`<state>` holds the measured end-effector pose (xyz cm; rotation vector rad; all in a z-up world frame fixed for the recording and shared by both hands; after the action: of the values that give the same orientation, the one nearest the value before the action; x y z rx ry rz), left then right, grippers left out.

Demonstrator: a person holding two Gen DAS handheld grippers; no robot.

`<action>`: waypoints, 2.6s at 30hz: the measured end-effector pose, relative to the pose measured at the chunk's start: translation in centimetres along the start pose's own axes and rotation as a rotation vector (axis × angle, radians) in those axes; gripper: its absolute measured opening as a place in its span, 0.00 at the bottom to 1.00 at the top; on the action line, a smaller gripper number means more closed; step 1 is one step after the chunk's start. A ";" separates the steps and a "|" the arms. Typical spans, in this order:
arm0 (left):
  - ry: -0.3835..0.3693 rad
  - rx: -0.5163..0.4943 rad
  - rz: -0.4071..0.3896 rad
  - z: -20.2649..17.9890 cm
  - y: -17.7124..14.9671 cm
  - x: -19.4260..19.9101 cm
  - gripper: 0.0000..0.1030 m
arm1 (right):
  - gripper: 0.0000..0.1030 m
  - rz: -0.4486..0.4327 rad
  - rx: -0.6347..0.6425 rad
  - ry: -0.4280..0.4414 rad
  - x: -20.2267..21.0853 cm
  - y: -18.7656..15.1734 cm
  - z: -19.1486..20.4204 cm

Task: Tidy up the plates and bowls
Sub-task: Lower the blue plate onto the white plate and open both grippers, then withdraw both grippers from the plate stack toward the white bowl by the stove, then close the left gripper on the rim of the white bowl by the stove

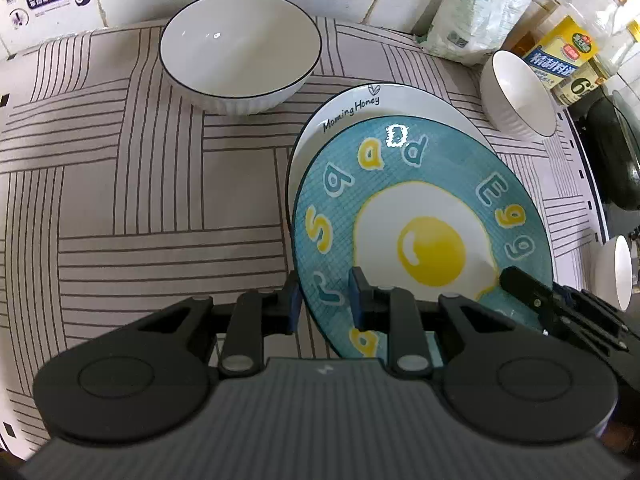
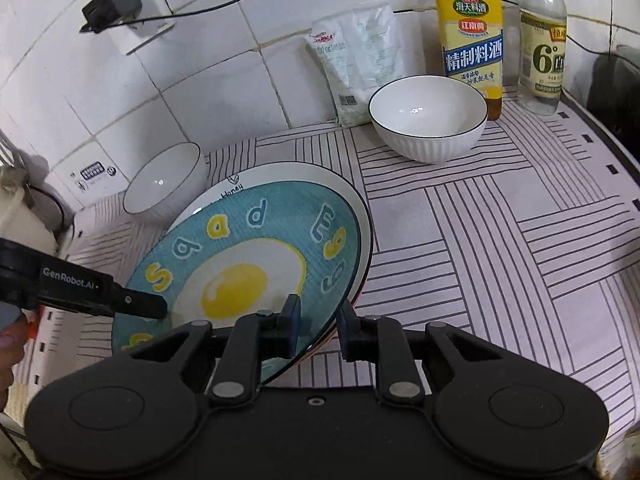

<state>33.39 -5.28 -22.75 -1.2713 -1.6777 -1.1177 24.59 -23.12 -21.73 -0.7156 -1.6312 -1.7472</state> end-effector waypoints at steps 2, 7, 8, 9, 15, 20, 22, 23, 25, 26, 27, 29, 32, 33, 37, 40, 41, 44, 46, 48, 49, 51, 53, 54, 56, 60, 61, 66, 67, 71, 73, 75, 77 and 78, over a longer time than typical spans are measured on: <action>0.001 0.012 0.003 0.1 -0.1 -0.2 0.22 | 0.29 0.018 0.038 -0.029 -0.1 0.0 0.4; -0.001 0.034 -0.007 0.2 0.0 -0.3 0.21 | 0.35 0.029 0.109 -0.087 -0.6 0.1 1.1; -0.003 0.040 -0.006 0.3 -0.1 -0.4 0.21 | 0.36 0.027 0.114 -0.091 -0.7 0.2 1.1; -0.003 0.040 -0.007 0.2 -0.1 -0.4 0.21 | 0.37 0.028 0.120 -0.100 -0.9 0.2 1.0; 0.024 0.024 -0.038 0.2 -0.2 -0.5 0.24 | 0.41 0.017 0.178 -0.146 -1.5 0.4 1.3; 0.054 0.000 -0.065 0.1 0.0 -0.5 0.24 | 0.41 0.009 0.200 -0.158 -1.9 0.5 1.2; 0.074 -0.007 -0.074 0.2 0.2 -0.5 0.24 | 0.41 -0.008 0.209 -0.166 -2.1 0.6 1.1; 0.086 -0.011 -0.081 0.3 0.1 -0.4 0.24 | 0.41 -0.013 0.217 -0.174 -2.1 0.6 1.0; 0.105 -0.014 -0.101 0.3 0.1 -0.1 0.25 | 0.41 -0.020 0.240 -0.192 -2.0 0.7 0.8; 0.108 -0.025 -0.109 0.1 0.0 0.2 0.25 | 0.41 -0.026 0.242 -0.191 -1.8 0.6 0.7; 0.110 -0.036 -0.116 -0.1 -0.1 0.5 0.25 | 0.41 -0.038 0.240 -0.181 -1.4 0.6 0.6; 0.116 -0.056 -0.129 -0.6 -0.5 1.3 0.26 | 0.41 -0.055 0.238 -0.165 -0.5 0.6 0.5; 0.112 -0.087 -0.137 -1.5 -1.1 2.4 0.33 | 0.41 -0.078 0.245 -0.162 1.3 0.6 0.2; 0.110 -0.100 -0.138 -2.0 -1.4 2.8 0.35 | 0.41 -0.086 0.249 -0.161 2.0 0.6 0.1; 0.085 -0.148 -0.138 -3.6 -2.5 4.7 0.42 | 0.41 -0.106 0.249 -0.154 4.4 0.5 -0.3; 0.056 -0.163 -0.142 -4.8 -3.4 6.4 0.52 | 0.41 -0.114 0.247 -0.136 6.5 0.5 -0.5; 0.043 -0.171 -0.146 -5.2 -3.7 7.1 0.54 | 0.41 -0.117 0.242 -0.133 7.1 0.4 -0.6; 0.017 -0.193 -0.158 -6.2 -4.8 8.8 0.62 | 0.41 -0.133 0.220 -0.114 9.5 0.2 -0.8; 0.021 -0.204 -0.173 -6.7 -5.5 9.7 0.65 | 0.41 -0.145 0.212 -0.093 10.9 0.0 -0.9; 0.027 -0.219 -0.178 -7.1 -6.4 10.5 0.70 | 0.42 -0.166 0.206 -0.079 12.5 -0.3 -1.0; 0.030 -0.220 -0.180 -7.2 -6.7 10.8 0.73 | 0.43 -0.175 0.207 -0.077 13.1 -0.5 -1.1; 0.034 -0.226 -0.190 -7.4 -7.4 11.7 0.75 | 0.44 -0.187 0.209 -0.082 14.5 -1.0 -1.2; 0.038 -0.239 -0.195 -7.6 -8.0 12.3 0.78 | 0.46 -0.193 0.208 -0.090 15.5 -1.5 -1.6; 0.040 -0.245 -0.197 -7.7 -8.2 12.5 0.78 | 0.49 -0.195 0.204 -0.098 16.0 -1.9 -1.9; 0.049 -0.260 -0.204 -8.1 -8.8 12.9 0.79 | 0.52 -0.202 0.201 -0.111 17.0 -2.5 -2.4; 0.063 -0.291 -0.231 -9.2 -9.8 13.7 0.85 | 0.52 -0.199 0.194 -0.124 18.6 -4.1 -3.7; 0.066 -0.301 -0.233 -9.5 -10.1 13.9 0.85 | 0.52 -0.200 0.186 -0.129 18.9 -4.4 -4.1; 0.051 -0.342 -0.227 -11.9 -11.6 14.3 0.89 | 0.64 -0.217 0.179 -0.149 21.0 -6.0 -5.5; 0.043 -0.357 -0.228 -12.6 -12.0 14.3 0.90 | 0.64 -0.223 0.184 -0.157 21.4 -6.2 -5.8; 0.031 -0.395 -0.234 -15.0 -13.1 14.0 0.90 | 0.67 -0.238 0.168 -0.177 22.3 -7.4 -7.3; 0.022 -0.405 -0.227 -16.3 -13.6 13.6 0.90 | 0.71 -0.248 0.158 -0.194 22.5 -8.0 -8.2; 0.005 -0.419 -0.213 -17.5 -14.0 13.0 0.90 | 0.73 -0.260 0.150 -0.216 22.5 -8.6 -9.3; 0.000 -0.437 -0.200 -18.8 -14.4 12.1 0.90 | 0.77 -0.259 0.139 -0.234 22.3 -9.3 -10.4; -0.007 -0.446 -0.194 -19.5 -14.6 11.6 0.90 | 0.78 -0.255 0.133 -0.237 22.1 -9.9 -11.1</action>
<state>17.57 -21.63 -8.36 -1.3970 -1.6364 -1.6756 3.12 -35.73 -12.43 -0.6970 -2.0564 -1.7587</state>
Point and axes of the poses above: each gripper's, at about its wrist camera, not at the fingertips, and x roughly against the way its jaws point, z to its left, y to its top, the point moved 8 cm from there along -x, roughly the way its jaws point, and after that the axes turned 13 degrees about x, right-handed, at the moved point
